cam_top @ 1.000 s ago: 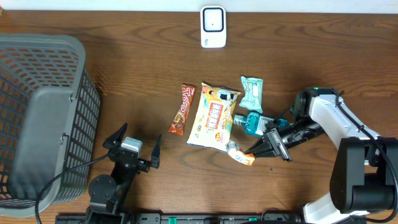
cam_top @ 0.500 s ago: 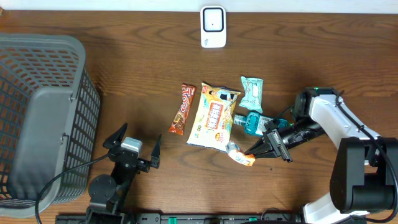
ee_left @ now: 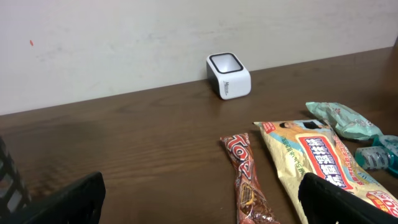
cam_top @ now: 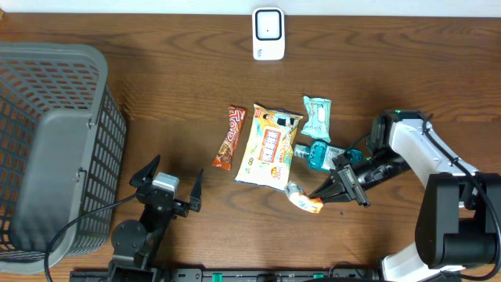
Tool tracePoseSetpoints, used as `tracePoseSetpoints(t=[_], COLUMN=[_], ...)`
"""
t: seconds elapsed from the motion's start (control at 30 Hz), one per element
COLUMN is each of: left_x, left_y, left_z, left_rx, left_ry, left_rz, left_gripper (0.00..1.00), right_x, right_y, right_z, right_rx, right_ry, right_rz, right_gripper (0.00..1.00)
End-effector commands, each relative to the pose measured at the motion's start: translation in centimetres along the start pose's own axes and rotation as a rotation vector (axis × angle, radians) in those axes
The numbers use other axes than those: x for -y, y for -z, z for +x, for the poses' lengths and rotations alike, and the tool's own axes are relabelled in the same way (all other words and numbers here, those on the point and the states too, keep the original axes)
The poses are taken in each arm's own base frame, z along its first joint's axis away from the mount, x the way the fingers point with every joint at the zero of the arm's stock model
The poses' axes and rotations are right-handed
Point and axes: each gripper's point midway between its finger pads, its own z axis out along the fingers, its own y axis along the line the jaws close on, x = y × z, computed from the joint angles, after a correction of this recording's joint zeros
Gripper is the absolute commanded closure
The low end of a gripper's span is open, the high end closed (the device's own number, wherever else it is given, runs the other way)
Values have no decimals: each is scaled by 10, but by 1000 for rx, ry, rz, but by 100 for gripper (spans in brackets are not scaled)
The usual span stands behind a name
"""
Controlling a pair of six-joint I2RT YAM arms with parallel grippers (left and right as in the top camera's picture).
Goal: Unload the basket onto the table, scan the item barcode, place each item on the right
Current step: 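Grasp the orange packet with the right gripper beside the bottle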
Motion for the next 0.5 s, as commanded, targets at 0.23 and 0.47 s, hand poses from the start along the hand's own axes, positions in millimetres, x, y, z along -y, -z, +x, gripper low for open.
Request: tracePoseSetpoints(t=[0.23,0.47], left_x=[2,2], left_y=[-1,-1], left_z=[16,16], left_rx=[-49,-49], left_ry=[-2,-2], left_rz=[8,8], left_gripper=[1,1], right_x=[2,-1], right_y=[1,4], right_z=[4,19], right_rx=[12,61], right_ry=[115,183], right_rz=[15,9], right_gripper=[99,99])
